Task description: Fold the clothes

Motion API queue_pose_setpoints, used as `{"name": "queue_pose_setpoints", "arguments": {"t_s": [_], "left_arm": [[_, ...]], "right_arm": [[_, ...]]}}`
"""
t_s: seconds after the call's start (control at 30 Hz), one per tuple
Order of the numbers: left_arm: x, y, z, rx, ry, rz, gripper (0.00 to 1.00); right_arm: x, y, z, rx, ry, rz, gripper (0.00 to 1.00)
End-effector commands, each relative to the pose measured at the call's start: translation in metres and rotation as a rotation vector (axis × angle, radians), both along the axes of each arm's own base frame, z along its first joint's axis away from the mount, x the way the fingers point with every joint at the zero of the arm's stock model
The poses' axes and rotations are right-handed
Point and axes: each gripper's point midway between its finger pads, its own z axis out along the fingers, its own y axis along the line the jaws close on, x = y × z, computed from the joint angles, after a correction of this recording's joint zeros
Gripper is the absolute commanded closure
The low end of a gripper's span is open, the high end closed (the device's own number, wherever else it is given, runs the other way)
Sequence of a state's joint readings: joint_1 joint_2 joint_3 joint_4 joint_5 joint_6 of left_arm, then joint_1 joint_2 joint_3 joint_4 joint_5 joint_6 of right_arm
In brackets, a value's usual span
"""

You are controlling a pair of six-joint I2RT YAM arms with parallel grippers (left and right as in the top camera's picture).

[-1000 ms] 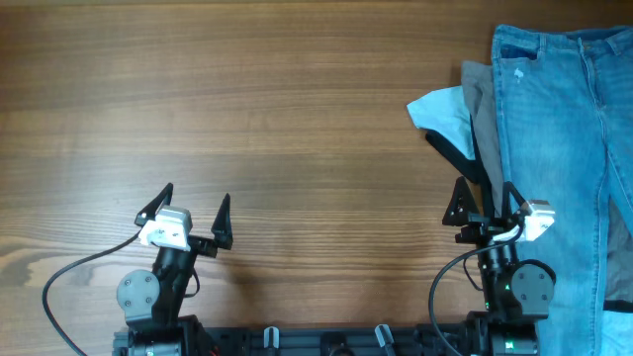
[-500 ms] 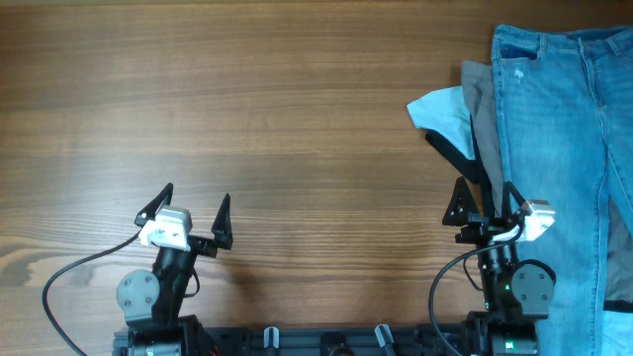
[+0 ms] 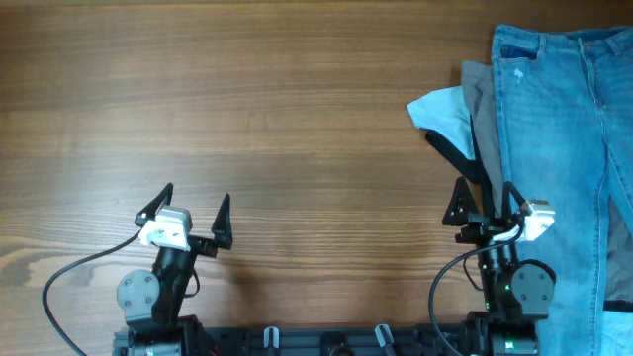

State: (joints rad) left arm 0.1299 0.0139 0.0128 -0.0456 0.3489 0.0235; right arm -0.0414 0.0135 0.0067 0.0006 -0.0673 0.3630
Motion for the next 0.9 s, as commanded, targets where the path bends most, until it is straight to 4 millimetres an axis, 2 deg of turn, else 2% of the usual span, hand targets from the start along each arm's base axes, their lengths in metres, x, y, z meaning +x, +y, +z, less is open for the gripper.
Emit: {"name": "queue_pose_setpoints", "arguments": {"t_s": [0.0, 0.53, 0.63, 0.73, 0.87], "left_arm": [[-0.001, -0.002, -0.001, -0.009, -0.001, -0.011, 0.00], [-0.001, -0.002, -0.001, -0.009, -0.001, -0.011, 0.00], [-0.001, -0.002, -0.001, -0.009, -0.001, -0.011, 0.00], [0.002, 0.010, -0.002, 0.005, 0.000, 0.063, 0.00], [0.002, 0.011, -0.002, 0.005, 0.001, 0.067, 0.00]], "right_arm": [[0.000, 0.000, 0.001, 0.006, -0.007, 0.000, 0.00], [0.000, 0.000, 0.001, 0.006, -0.007, 0.000, 0.00], [0.000, -0.007, 0.002, 0.004, -0.010, -0.042, 0.00], [0.000, -0.007, 0.002, 0.062, -0.010, -0.042, 0.00], [0.000, -0.007, 0.002, 0.062, -0.010, -0.042, 0.00]]}}
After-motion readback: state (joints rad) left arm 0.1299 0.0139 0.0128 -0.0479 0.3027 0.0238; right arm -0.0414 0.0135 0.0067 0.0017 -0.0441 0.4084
